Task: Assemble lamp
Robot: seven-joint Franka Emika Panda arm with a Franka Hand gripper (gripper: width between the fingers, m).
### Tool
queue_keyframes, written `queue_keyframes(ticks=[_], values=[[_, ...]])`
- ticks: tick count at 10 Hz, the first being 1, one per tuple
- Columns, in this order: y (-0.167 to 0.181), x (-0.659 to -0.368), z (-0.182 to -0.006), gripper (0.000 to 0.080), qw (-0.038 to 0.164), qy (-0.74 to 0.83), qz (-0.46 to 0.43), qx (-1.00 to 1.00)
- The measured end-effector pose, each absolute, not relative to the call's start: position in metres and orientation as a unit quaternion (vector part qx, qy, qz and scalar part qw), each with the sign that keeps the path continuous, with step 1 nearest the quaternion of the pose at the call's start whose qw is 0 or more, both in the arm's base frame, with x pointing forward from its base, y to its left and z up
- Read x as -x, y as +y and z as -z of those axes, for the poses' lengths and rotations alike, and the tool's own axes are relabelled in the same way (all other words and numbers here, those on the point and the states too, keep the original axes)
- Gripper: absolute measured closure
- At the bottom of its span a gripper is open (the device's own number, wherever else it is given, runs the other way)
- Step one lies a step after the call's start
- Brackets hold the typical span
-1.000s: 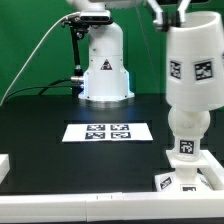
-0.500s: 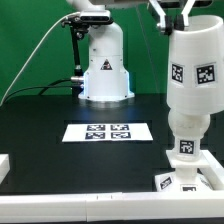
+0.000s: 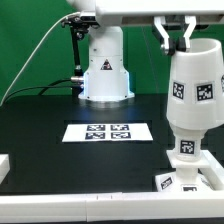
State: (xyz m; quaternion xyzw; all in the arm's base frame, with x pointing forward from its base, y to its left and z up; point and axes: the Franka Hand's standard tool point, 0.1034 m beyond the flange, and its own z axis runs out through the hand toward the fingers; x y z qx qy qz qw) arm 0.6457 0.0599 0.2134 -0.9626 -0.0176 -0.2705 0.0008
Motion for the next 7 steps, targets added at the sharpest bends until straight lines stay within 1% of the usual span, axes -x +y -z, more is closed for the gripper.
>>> queue_keyframes(ticks=[3, 5, 6, 7], values=[[0.056, -0.647, -0.192, 0.0761, -0.009, -0.028, 0.279, 0.96], [0.054, -0.645, -0.173, 0.0761, -0.015, -0.031, 0.288, 0.957], [0.053, -0.644, -0.168, 0.0761, -0.016, -0.031, 0.288, 0.957], [0.053, -0.644, -0.167, 0.0761, -0.016, -0.031, 0.287, 0.957]])
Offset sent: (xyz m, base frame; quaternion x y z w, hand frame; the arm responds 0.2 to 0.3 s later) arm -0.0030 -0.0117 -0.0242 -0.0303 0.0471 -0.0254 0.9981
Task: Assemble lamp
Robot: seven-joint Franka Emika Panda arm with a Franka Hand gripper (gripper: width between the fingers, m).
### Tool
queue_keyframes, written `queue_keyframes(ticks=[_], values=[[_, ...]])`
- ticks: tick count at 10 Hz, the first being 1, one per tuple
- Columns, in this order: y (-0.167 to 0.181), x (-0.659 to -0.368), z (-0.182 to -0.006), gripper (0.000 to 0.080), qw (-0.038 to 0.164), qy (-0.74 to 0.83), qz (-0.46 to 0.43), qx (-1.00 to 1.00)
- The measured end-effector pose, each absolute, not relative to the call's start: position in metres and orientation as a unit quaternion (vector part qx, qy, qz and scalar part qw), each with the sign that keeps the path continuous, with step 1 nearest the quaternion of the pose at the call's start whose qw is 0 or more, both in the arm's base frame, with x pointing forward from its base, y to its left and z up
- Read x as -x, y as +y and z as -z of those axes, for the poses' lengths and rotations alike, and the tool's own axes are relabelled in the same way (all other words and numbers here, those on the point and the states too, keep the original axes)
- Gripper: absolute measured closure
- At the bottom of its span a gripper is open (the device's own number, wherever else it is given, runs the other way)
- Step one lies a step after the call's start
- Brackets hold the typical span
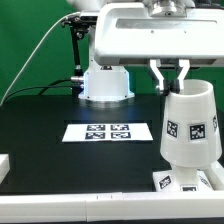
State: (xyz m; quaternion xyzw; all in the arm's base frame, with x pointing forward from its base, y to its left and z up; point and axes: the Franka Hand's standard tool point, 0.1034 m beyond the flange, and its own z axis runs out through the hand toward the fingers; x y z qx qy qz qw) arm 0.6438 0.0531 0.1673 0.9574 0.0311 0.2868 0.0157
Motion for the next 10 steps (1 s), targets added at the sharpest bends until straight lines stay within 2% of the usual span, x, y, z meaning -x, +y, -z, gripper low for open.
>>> queue_keyframes(ticks=[1, 2, 4, 5, 6, 7, 8, 10], values=[[0.053, -0.644, -0.167, 0.0682, 0.016, 0.031, -0.287, -0.957], [0.053, -0.644, -0.167, 0.0682, 0.016, 0.032, -0.286, -0.957], [0.05, -0.643, -0.167, 0.0315, 0.019, 0.039, -0.275, -0.961], [0.041, -0.641, -0.182, 0.0315, 0.017, 0.041, -0.254, -0.966], [0.028, -0.638, -0.2, 0.0158, 0.015, 0.045, -0.241, -0.969], [0.017, -0.637, -0.212, 0.0158, 0.015, 0.05, -0.229, -0.972], [0.003, -0.64, -0.221, 0.011, 0.017, 0.05, -0.228, -0.972], [-0.002, -0.639, -0.214, 0.0101, 0.02, 0.05, -0.227, -0.972]])
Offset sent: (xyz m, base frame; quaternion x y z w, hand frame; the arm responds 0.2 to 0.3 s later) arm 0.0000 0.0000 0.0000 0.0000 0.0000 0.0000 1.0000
